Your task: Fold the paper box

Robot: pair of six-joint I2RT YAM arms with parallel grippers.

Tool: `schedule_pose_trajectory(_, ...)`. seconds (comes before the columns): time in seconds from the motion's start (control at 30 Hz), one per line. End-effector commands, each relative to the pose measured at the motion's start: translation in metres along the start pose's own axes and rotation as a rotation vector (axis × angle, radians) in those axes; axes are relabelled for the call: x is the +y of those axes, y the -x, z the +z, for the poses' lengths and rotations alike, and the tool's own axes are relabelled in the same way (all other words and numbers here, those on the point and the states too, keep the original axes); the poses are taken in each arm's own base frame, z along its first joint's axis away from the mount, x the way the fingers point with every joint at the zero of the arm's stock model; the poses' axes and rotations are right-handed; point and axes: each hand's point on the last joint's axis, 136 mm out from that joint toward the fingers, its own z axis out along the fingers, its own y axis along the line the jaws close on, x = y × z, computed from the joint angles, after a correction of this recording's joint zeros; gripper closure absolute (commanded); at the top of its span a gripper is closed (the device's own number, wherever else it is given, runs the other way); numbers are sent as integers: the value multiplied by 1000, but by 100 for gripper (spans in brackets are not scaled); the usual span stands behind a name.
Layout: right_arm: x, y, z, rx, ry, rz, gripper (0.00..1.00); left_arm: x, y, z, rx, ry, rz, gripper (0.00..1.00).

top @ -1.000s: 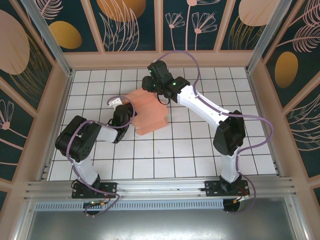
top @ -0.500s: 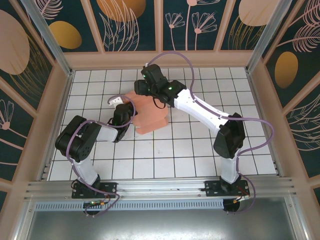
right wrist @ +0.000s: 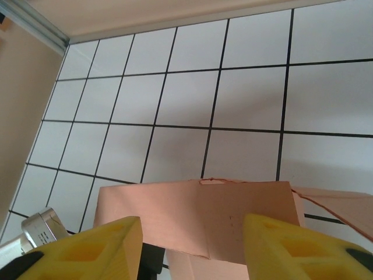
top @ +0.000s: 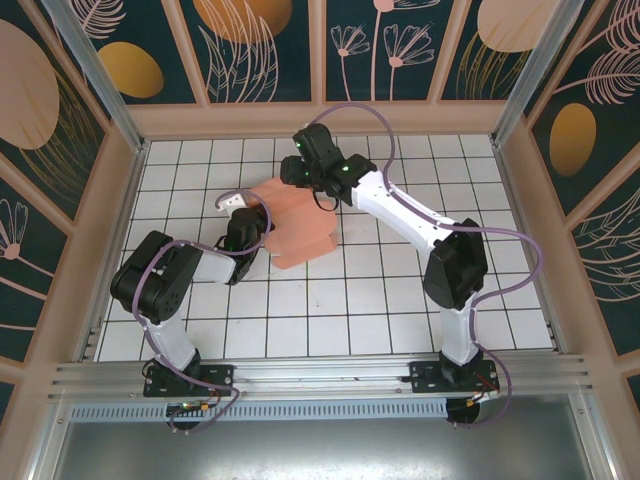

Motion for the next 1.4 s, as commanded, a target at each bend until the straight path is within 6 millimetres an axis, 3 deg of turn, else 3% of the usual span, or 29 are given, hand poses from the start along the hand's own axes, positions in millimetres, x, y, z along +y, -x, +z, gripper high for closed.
schedule_pose_trajectory(0.0, 1, -22, 14, 87, 13, 15, 54, -18, 17, -2, -49, -59, -21, 100)
schedule_pose_trajectory(0.23, -2, -32, 24, 122, 6, 19, 54, -18, 16, -1, -49, -57, -22, 100)
schedule_pose_trajectory(0.4, 9, -6, -4, 7, 50, -13, 53, -17, 15, -1, -43, -55, -20, 100)
schedule_pose_trajectory(0.53, -22, 11, -30, -103, -7, 55, 46, -20, 14, -1, -35, -71, -20, 100)
schedule_pose_trajectory(0.63, -45, 13, -38, -106, 29, 134, 43, -28, 13, -1, -26, -111, -8, 100)
schedule_pose_trajectory(0.7, -50, 19, -42, -113, 77, 164, 43, -34, 12, -2, -22, -146, 4, 100)
schedule_pose_trajectory(0.83, -40, 35, -46, -126, 120, 133, 43, -38, 10, -2, -12, -173, 17, 100)
schedule_pose_trajectory(1.03, -24, 43, -37, -101, 142, 89, 43, -38, 9, -3, -7, -176, 19, 100)
schedule_pose_trajectory(1.17, -7, 34, -32, -75, 144, 36, 44, -34, 8, -1, -5, -147, 23, 100)
schedule_pose_trajectory(1.23, -2, 25, -27, -49, 125, 11, 49, -31, 6, 2, 5, -126, 28, 100)
schedule_pose_trajectory(1.37, -7, 10, -17, -8, 73, 13, 57, -29, 4, 3, 10, -118, 21, 100)
